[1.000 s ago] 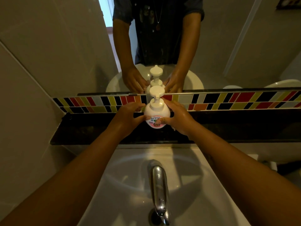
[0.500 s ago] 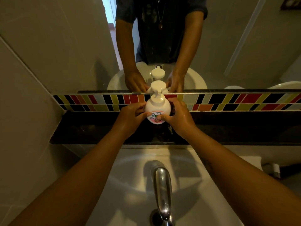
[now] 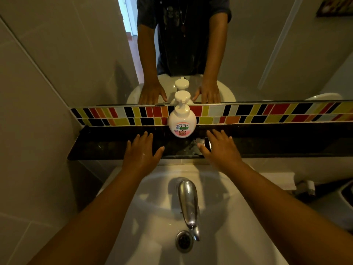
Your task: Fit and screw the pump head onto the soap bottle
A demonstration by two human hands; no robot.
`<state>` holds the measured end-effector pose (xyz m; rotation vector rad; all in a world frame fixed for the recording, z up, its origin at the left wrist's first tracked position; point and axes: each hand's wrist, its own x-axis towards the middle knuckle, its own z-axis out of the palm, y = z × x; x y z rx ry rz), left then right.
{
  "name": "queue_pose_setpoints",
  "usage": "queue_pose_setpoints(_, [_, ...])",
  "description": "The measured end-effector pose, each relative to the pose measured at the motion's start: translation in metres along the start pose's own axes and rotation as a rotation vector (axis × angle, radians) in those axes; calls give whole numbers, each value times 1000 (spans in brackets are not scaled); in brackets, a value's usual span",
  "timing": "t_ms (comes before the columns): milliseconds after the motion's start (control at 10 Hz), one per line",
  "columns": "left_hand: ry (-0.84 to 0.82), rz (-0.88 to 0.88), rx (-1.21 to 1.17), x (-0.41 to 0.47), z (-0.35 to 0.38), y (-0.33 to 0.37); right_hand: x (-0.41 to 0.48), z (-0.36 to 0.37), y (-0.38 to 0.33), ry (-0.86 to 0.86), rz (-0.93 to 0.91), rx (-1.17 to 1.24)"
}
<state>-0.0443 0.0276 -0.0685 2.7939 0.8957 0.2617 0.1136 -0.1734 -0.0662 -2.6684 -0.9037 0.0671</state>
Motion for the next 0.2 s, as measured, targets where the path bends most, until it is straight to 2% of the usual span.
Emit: queue_pose_setpoints(200, [-29, -3, 47, -10, 11, -7, -16, 14, 6, -53, -40, -101])
